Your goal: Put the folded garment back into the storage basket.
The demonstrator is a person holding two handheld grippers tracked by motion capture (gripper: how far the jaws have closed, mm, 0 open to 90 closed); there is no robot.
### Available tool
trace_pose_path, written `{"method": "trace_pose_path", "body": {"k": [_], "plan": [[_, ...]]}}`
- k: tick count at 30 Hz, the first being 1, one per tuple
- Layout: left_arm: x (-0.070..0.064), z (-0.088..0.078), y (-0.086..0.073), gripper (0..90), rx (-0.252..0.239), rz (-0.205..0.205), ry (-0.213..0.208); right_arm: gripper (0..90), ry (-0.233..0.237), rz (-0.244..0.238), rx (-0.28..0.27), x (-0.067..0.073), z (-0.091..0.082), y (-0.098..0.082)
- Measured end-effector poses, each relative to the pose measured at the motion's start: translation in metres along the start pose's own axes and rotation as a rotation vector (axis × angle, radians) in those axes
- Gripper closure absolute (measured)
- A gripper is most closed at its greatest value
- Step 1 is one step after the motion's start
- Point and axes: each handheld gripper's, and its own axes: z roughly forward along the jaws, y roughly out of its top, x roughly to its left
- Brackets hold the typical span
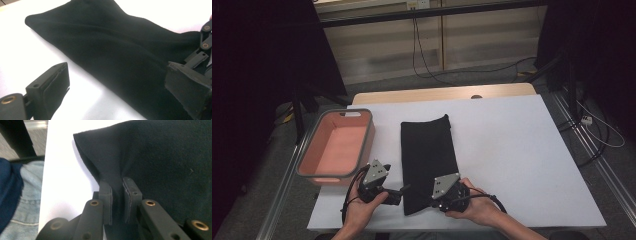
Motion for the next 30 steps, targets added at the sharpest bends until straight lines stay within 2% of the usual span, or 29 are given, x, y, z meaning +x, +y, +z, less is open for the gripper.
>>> {"method": "trace_pose_path", "body": {"k": [4, 10, 11, 14, 15, 22, 30], "plan": [[0.000, 0.001, 0.001, 6.4, -0.002, -0.011, 0.011, 77.9, -0.002, 0.006, -0.007, 0.000, 0.000, -0.001], [0.000, 0.000, 0.002, 6.4, -0.011, -0.013, 0.022, 83.5, -0.016, 0.035, -0.007, 0.002, 0.000, 0.000], [0.002, 0.000, 0.002, 6.2, -0.020, -0.043, 0.037, 83.9, -0.016, 0.062, -0.007, 0.001, -0.001, 0.001], [0.005, 0.001, 0.002, 6.1, -0.020, -0.065, 0.031, 84.1, -0.026, 0.074, -0.006, 0.004, -0.001, 0.001], [0.006, 0.001, 0.002, 6.2, -0.022, -0.070, 0.047, 84.2, -0.006, 0.095, -0.021, 0.005, -0.002, 0.001], [0.006, -0.001, 0.002, 6.2, -0.021, -0.061, 0.050, 84.2, -0.007, 0.097, -0.039, 0.012, -0.005, 0.004], [0.007, 0.000, 0.002, 9.9, -0.016, -0.064, 0.037, 84.3, 0.032, 0.102, -0.059, 0.022, -0.006, 0.007]]}}
